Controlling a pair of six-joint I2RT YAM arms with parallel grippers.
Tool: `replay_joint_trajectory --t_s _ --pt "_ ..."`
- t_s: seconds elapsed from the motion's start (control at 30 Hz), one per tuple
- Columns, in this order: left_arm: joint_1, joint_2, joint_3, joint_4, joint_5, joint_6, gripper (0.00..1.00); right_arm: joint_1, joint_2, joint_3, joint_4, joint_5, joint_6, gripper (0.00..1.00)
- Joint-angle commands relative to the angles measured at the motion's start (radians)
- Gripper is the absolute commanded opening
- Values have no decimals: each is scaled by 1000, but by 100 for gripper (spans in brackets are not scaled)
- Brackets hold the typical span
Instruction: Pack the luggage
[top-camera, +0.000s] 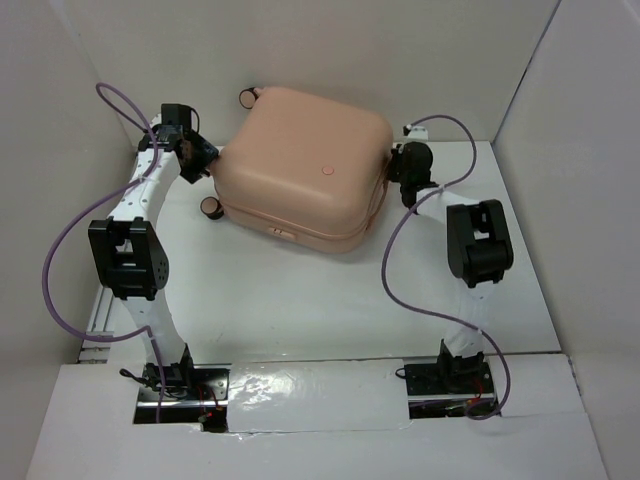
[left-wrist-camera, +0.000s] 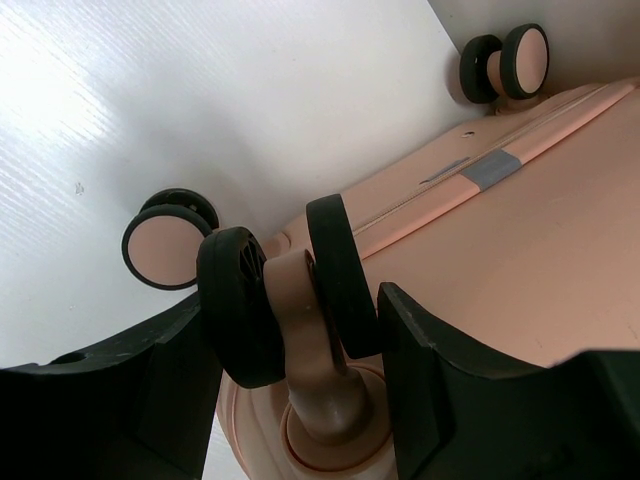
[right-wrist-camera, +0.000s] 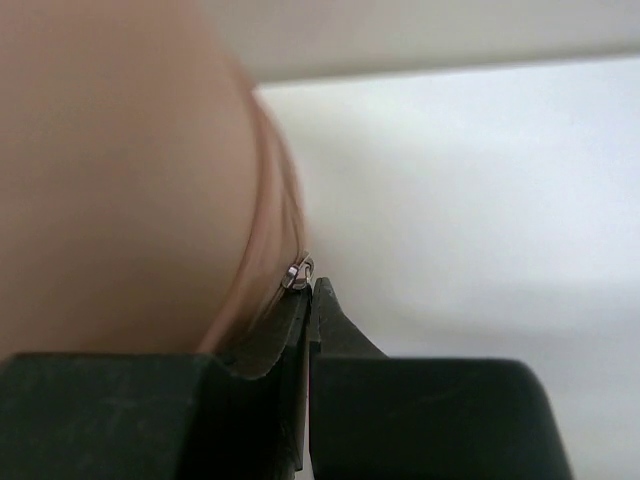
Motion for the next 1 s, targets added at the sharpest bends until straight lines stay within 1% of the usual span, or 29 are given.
replay_joint_trajectory --t_s 0.0,0.07,0.1,0.13,0.17,0.2,0.23,0.27,0.3,0.33,0.37,0.4,0.43,0.47,0.5,0.53,0.57,0.63,0.67,0.73,0.77,0.83,0.9,0.93,0.97 --pt "37 94 -53 7 -172 260 0 -144 136 159 197 98 -30 0" --pt "47 105 -53 7 -194 260 0 -165 195 238 231 39 -80 0" --pt "47 117 -42 7 -194 269 0 -186 247 254 292 -54 -93 0" --pt "47 131 -42 7 -206 269 0 -200 273 282 332 -155 -146 0" --pt "47 131 -31 17 -206 278 0 -214 299 299 372 -256 -162 0" --pt "47 143 -31 17 -206 278 0 -226 356 317 409 -439 -162 0" --pt "47 143 -22 29 -206 304 0 -253 387 355 409 -561 -197 0" --pt "47 158 -22 38 -206 305 0 -264 417 469 377 -657 -197 0" --pt "47 174 -8 38 -215 323 0 -264 448 533 337 -759 -227 0" --pt "47 183 5 38 -215 323 0 -278 506 602 211 -933 -261 0" --pt "47 183 15 38 -226 335 0 -278 529 729 135 -1007 -350 0" --pt "47 207 15 49 -226 350 0 -278 549 791 49 -1073 -399 0" --pt "47 208 33 49 -235 351 0 -257 575 838 -111 -1152 -445 0" --pt "47 220 42 58 -235 366 0 -243 576 906 -205 -1191 -596 0" --pt "47 220 56 58 -235 366 0 -226 576 921 -294 -1200 -673 0" --pt "47 229 68 69 -224 377 0 -190 542 922 -453 -1201 -761 0" --pt "47 229 68 81 -206 398 0 -171 521 905 -508 -1211 -918 0" --pt "47 238 78 110 -197 398 0 -127 467 868 -581 -1223 -1023 0" --pt "47 247 78 122 -188 416 0 -113 453 854 -582 -1224 -1080 0" --pt "47 247 87 132 -172 427 0 -102 444 845 -582 -1243 -1093 0" --pt "47 258 96 141 -163 438 0 -70 466 858 -582 -1301 -1093 0" --pt "36 267 96 150 -152 449 0 -60 479 880 -582 -1314 -1079 0" --pt "24 278 122 150 -164 458 0 -24 510 880 -542 -1314 -1046 0" --pt "24 295 133 150 -165 470 0 -8 510 880 -531 -1288 -1045 0" --pt "13 295 144 150 -180 470 0 25 523 880 -489 -1223 -1033 0"
